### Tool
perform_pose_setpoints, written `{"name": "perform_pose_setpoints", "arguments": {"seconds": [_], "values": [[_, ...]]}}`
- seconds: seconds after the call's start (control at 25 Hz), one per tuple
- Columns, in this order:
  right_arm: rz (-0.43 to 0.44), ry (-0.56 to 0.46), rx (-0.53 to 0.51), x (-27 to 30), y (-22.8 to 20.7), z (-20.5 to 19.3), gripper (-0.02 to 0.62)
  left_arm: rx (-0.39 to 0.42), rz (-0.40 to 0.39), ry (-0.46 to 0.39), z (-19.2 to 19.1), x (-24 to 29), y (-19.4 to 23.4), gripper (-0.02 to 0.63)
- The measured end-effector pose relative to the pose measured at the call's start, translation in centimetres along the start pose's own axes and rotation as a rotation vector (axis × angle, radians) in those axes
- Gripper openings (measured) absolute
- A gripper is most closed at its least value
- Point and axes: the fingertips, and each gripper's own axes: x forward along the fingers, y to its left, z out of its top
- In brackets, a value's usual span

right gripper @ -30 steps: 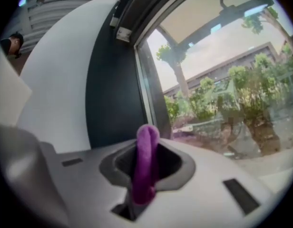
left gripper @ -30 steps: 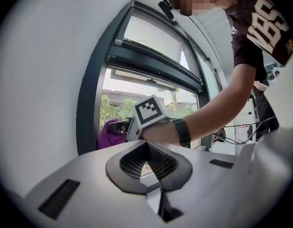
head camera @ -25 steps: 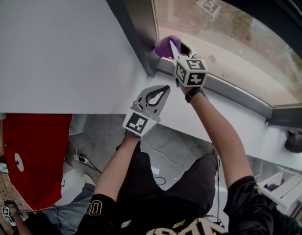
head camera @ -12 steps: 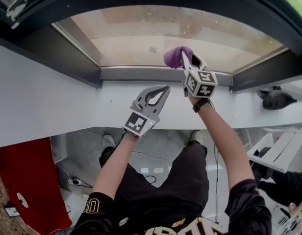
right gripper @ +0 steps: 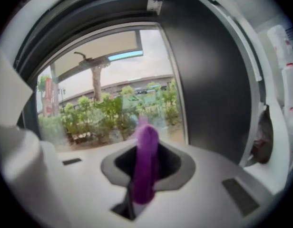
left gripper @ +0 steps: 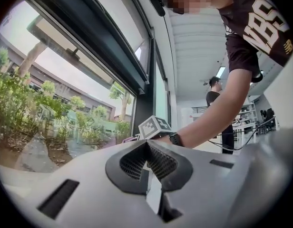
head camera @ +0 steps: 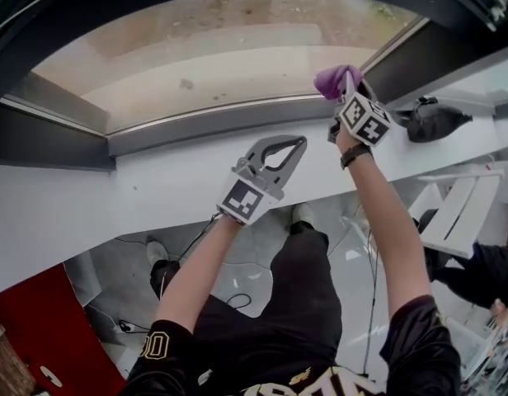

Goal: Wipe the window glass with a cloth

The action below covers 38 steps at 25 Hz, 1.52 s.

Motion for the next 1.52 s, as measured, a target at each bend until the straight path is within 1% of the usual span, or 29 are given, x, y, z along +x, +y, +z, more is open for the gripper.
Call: {"name": "perform_pose_setpoints", "arguments": {"seconds": [0.12,0.2,0.28,0.36,0.48,0.56,0.6,0.76,0.8,0.88,1.0,1.12,1.2,1.24,1.28,1.36,1.44,1.52], "values": [[-0.028,-0.011,-0.014,-0.1,-2.2,0.7,0.072,0.012,-0.058,-0.004,-0.4,1.9,-2.2,0.014],[-0.022,-0.017,-0.041,-0.4,-1.9,0.9,0.072,0.027,-0.081,-0.007,-0.4,2.3,-3.0,0.014],[0.027,-0.018,-0.113,-0.9,0.2,0.5,0.072,0.030,-0.077,-0.015,-0.1,1.5,-2.9,0.014],[0.127,-0.013,-0.214,-1.2,4.2,-0.3,0.072,0.031,-0.054,-0.018,0.3,-0.4,-1.9,0.014],[0.311,-0.017,-0.316,-2.0,12.7,-1.9,0.072,0.013,0.019,-0.015,0.8,-4.6,0.9,0.014],[0.450,-0.013,-0.338,-2.8,19.7,-3.7,0.072,0.022,0.080,-0.001,1.2,-8.3,3.2,0.014],[0.525,0.001,-0.327,-3.3,23.6,-5.1,0.072,0.031,0.114,0.008,1.3,-10.4,4.2,0.014],[0.821,0.078,-0.219,-5.0,39.6,-11.4,0.072,0.040,0.269,0.048,1.7,-19.8,8.3,0.014],[0.879,0.092,-0.204,-5.3,43.3,-12.9,0.072,0.045,0.306,0.063,1.5,-22.2,9.3,0.014],[0.950,0.112,-0.197,-5.3,49.4,-15.8,0.072,0.062,0.353,0.091,0.9,-26.7,10.9,0.014],[0.992,0.124,-0.212,-4.7,57.0,-19.7,0.072,0.085,0.412,0.125,-0.1,-33.1,12.6,0.014],[1.026,0.123,-0.225,-4.8,64.5,-23.3,0.072,0.102,0.507,0.159,-0.5,-39.2,14.1,0.014],[1.034,0.139,-0.238,-4.4,67.6,-25.6,0.072,0.083,0.557,0.171,-0.7,-41.8,14.8,0.014],[1.023,0.149,-0.241,-4.0,68.3,-26.4,0.072,0.068,0.576,0.176,-0.9,-42.6,15.2,0.014],[1.004,0.158,-0.242,-3.3,68.5,-27.0,0.072,0.058,0.591,0.179,-1.0,-43.1,15.6,0.014],[0.958,0.177,-0.244,-2.0,67.4,-27.5,0.072,0.055,0.597,0.173,-1.0,-42.9,16.1,0.014],[0.928,0.188,-0.268,-1.4,64.6,-27.5,0.072,0.053,0.573,0.158,-1.0,-41.1,16.0,0.014],[0.898,0.182,-0.304,-1.0,60.1,-26.8,0.072,0.040,0.524,0.140,-1.2,-37.9,15.3,0.014]]}}
